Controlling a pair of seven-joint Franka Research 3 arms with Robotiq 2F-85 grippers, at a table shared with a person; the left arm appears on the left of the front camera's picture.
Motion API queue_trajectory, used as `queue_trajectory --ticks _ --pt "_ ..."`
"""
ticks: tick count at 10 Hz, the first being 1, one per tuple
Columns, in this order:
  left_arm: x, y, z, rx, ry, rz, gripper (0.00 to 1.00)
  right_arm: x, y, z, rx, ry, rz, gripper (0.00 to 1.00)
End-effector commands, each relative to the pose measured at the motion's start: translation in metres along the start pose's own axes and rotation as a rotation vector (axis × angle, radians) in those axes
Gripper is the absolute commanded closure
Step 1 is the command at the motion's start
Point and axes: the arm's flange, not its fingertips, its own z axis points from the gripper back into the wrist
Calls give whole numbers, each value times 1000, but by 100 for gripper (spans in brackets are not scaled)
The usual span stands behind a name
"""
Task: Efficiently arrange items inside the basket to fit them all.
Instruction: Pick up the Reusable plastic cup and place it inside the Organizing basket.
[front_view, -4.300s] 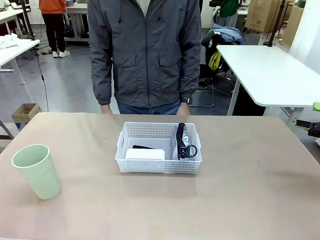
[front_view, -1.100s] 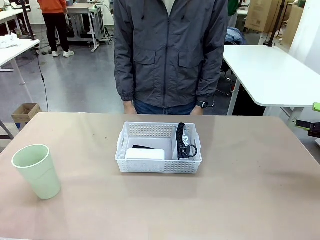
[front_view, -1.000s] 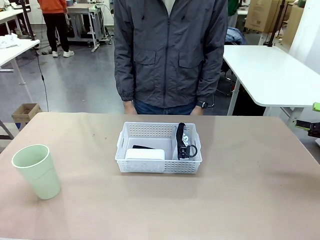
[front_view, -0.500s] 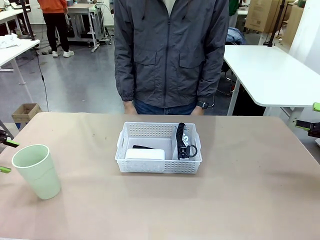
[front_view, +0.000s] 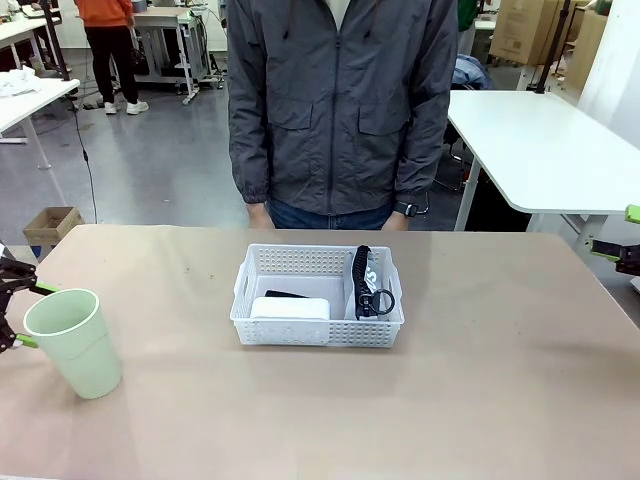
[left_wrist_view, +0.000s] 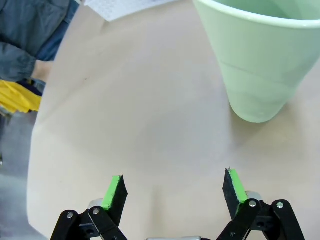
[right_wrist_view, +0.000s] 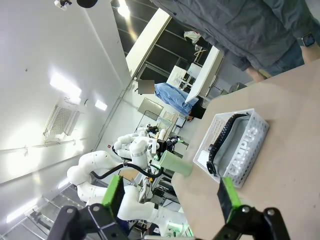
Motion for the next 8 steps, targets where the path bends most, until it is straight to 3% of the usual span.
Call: queue_trajectory --ticks 1,4,8 --pt "-26 -33 -32 -68 -46 -48 0 3 4 -1 -10 -11 -19 0" --pt "-22 -33 -32 -188 -168 -63 0 3 4 -1 -10 -11 -19 0" --pt "-17 -32 -55 -195 -273 -52 0 3 4 -1 -10 -11 -19 0"
